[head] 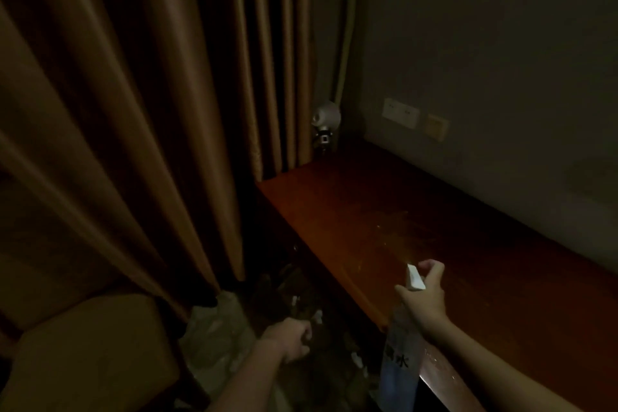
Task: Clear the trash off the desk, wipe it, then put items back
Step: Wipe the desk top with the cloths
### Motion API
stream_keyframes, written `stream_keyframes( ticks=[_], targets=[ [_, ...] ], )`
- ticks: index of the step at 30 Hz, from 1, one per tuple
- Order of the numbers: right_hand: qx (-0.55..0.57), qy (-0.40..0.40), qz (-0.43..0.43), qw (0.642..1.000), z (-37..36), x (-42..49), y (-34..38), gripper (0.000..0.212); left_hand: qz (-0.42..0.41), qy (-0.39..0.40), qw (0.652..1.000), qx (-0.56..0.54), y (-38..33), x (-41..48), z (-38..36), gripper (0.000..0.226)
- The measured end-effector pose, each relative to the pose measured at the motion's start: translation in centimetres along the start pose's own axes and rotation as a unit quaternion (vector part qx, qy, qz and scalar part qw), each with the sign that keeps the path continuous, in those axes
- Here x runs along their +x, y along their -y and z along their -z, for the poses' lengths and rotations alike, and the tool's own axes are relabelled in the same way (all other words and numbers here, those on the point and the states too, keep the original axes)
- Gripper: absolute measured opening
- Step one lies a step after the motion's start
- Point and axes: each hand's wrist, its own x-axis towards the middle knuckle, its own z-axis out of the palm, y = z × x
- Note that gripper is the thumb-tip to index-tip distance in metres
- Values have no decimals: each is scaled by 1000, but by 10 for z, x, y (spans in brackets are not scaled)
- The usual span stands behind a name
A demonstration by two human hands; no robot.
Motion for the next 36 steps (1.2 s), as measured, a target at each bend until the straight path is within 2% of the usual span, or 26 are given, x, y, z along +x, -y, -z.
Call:
stream_keyframes(
  ticks=[6, 10, 15, 22, 28, 33, 36],
  targets=[
    [-8, -71, -15, 997, -16, -10, 0, 56, -64, 27, 995, 75, 15, 35, 26, 26],
    [3, -103, -37, 994, -21, -34, -7, 64, -114, 40, 984, 129, 23, 47, 35, 28],
    [12, -189, -62, 980, -17, -73, -16, 72, -165, 68, 966, 186, 15, 57, 40, 34],
    [-43, -235, -88, 967, 0, -120, -20, 55, -253, 130, 936, 207, -10, 50, 30, 40],
    [-37, -253, -110, 961, 13, -150, -40, 54, -282, 134, 919, 239, -37, 33, 22, 45],
    [3, -327, -118, 938, 46, -194, -69, 65, -293, 121, 916, 247, -63, 15, 12, 40],
    [19, -376, -138, 916, 75, -227, -79, 64, -306, 134, 911, 242, -85, -8, -7, 35]
  ],
)
